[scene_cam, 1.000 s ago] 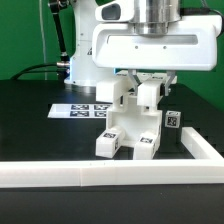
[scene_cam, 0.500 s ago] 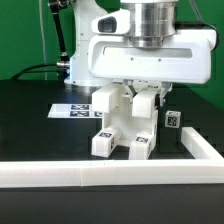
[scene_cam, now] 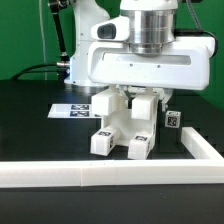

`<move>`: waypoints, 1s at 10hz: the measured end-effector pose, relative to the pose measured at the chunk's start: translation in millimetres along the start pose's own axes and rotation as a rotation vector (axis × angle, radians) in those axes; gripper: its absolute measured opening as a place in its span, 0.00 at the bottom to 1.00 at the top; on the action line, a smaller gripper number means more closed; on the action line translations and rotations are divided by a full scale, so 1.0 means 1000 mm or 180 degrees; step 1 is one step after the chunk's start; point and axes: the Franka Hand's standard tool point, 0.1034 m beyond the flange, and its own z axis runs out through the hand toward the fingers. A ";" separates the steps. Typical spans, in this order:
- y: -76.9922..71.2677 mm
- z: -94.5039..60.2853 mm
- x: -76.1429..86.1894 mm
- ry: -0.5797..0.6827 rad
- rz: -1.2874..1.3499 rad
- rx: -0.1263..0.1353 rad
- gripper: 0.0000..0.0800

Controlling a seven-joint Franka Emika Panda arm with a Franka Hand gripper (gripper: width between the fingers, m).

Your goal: Assemble chair

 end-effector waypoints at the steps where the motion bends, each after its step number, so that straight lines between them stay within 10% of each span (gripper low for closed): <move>1: 0.000 0.000 0.000 0.0000 0.0000 0.0000 0.63; 3: 0.002 -0.004 0.001 -0.0015 0.0005 0.0003 0.80; 10: 0.007 -0.030 0.008 0.0048 0.0015 0.0072 0.81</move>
Offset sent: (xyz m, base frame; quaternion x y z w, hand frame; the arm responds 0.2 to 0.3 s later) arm 0.0002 -0.0085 0.0141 0.0067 -0.0211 -0.0130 0.9997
